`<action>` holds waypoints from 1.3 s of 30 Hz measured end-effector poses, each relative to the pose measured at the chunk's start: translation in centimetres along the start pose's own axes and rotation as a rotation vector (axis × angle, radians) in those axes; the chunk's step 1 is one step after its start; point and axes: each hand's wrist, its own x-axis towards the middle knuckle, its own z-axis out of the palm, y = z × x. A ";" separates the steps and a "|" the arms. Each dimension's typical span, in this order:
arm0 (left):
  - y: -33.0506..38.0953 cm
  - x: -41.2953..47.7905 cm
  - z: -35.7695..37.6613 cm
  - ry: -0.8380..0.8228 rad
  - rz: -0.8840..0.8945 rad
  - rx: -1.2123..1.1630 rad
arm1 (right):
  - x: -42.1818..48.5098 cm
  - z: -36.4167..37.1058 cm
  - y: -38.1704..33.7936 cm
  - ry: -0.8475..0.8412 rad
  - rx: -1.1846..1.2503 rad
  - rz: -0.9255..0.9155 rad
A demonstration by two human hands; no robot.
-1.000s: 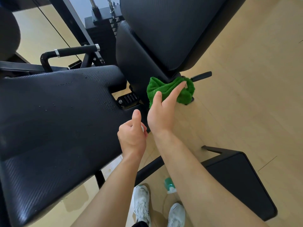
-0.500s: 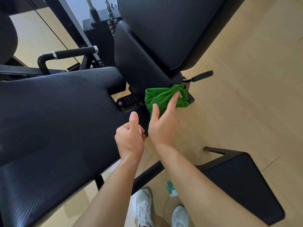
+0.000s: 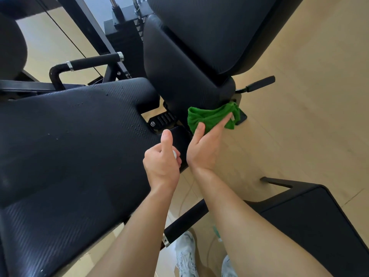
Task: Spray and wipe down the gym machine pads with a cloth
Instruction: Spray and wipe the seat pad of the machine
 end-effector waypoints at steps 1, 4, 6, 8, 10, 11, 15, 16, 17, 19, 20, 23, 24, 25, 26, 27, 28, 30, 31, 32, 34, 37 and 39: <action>0.0 0.1 0.0 0.007 0.004 0.000 | -0.4 0.4 0.3 -0.036 0.004 0.070; 0.0 0.3 0.0 0.012 -0.020 -0.010 | -1.4 0.9 0.8 -0.133 0.035 0.294; 0.4 0.2 0.1 0.009 -0.029 -0.018 | -1.2 0.7 0.7 -0.216 0.066 0.457; 1.0 0.0 0.2 0.023 -0.018 -0.012 | -0.4 -0.1 0.5 -0.243 0.151 0.584; 1.7 -0.3 0.1 0.029 -0.018 -0.015 | 0.3 -1.3 -0.8 -0.190 0.192 0.620; 2.1 -0.5 0.0 0.032 -0.020 -0.016 | 0.7 -2.1 -2.0 -0.155 0.180 0.594; 4.2 -0.9 -0.1 0.038 -0.015 -0.029 | 1.2 -5.1 -6.6 -0.072 0.116 0.369; 4.7 -0.9 -0.1 0.043 -0.013 -0.038 | 1.3 -5.5 -7.5 -0.054 0.097 0.311; 5.2 -0.9 -0.2 0.045 -0.009 -0.054 | 1.4 -5.8 -8.3 -0.041 0.061 0.246; 6.2 -0.7 -0.2 0.042 0.003 -0.087 | 1.5 -6.1 -9.2 -0.031 -0.021 0.106; 6.7 -0.5 -0.2 0.044 0.010 -0.095 | 1.5 -6.1 -9.5 -0.027 -0.057 0.057; 7.8 -0.3 -0.5 0.066 0.019 -0.100 | 1.2 -6.2 -9.3 -0.026 -0.187 -0.043; 8.0 -0.4 -0.7 0.074 0.017 -0.106 | 1.1 -6.2 -8.8 -0.043 -0.220 -0.082; 8.2 -0.4 -0.8 0.082 0.016 -0.107 | 1.1 -6.5 -8.3 -0.071 -0.255 -0.127; 8.4 -0.4 -0.9 0.094 0.013 -0.101 | 1.3 -6.9 -7.9 -0.106 -0.286 -0.172; 8.5 -0.5 -1.0 0.106 0.006 -0.094 | 1.5 -7.6 -7.5 -0.152 -0.316 -0.216; 8.7 -0.6 -1.1 0.119 -0.004 -0.090 | 1.8 -8.4 -7.3 -0.211 -0.339 -0.262; 9.0 -0.9 -1.3 0.142 -0.035 -0.099 | 2.0 -10.6 -7.8 -0.351 -0.352 -0.334; 9.3 -1.0 -1.4 0.153 -0.051 -0.113 | 2.1 -11.8 -8.5 -0.419 -0.336 -0.348; 9.6 -1.2 -1.4 0.163 -0.066 -0.136 | 2.1 -12.8 -9.4 -0.468 -0.313 -0.350; 10.6 -1.1 -1.4 0.181 -0.099 -0.206 | 2.3 -14.3 -11.8 -0.504 -0.243 -0.339; 12.6 -0.3 -1.6 0.236 -0.161 -0.304 | 3.4 -15.5 -15.9 -0.571 -0.054 -0.248; 14.3 0.7 -1.7 0.256 -0.175 -0.341 | 4.8 -15.6 -18.4 -0.600 0.068 -0.208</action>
